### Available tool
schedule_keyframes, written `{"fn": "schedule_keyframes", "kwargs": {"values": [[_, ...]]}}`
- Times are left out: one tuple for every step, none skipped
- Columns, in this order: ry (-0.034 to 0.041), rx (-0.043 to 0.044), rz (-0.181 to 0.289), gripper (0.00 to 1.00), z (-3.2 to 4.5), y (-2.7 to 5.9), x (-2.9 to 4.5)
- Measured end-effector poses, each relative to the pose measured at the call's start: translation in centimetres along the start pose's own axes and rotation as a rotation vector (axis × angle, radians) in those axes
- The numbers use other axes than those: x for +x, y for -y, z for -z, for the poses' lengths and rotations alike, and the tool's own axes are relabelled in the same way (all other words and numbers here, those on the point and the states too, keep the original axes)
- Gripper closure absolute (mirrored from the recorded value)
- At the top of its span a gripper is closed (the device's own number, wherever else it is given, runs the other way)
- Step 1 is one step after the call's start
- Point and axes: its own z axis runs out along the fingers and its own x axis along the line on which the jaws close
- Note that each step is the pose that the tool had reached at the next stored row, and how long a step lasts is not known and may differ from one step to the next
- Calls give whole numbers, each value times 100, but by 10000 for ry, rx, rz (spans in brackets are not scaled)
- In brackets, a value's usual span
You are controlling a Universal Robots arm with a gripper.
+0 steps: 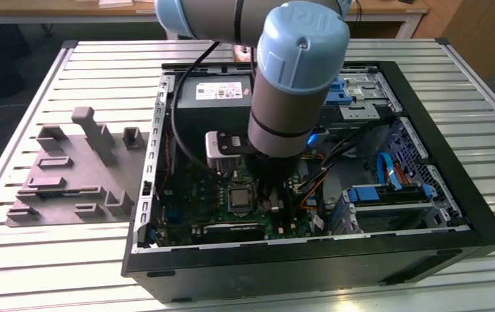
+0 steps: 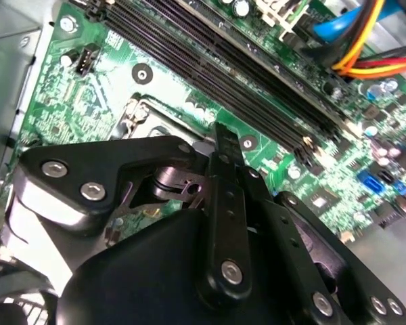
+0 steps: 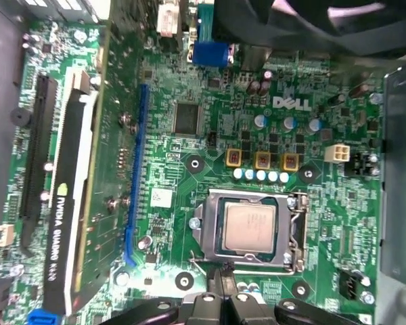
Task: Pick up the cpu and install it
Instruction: 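Install the first cpu locking lever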
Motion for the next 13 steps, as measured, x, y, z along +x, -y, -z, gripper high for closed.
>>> {"fn": "schedule_keyframes", "kwargs": {"values": [[2, 1, 1, 89, 29, -2, -1], [2, 1, 0, 89, 63, -4, -2], [2, 1, 0, 89, 96, -6, -3], [2, 1, 0, 89, 129, -8, -4], [2, 1, 1, 89, 159, -9, -5], [2, 0, 1, 89, 173, -10, -5], [3, 2, 1, 89, 173, -10, -6], [4, 1, 1, 89, 173, -10, -6], [5, 2, 1, 89, 174, -10, -6], [3, 1, 1, 89, 177, -10, -6], [2, 1, 1, 89, 180, -11, -6], [2, 1, 1, 89, 181, -10, -6], [2, 1, 1, 89, 181, -11, -6]]}}
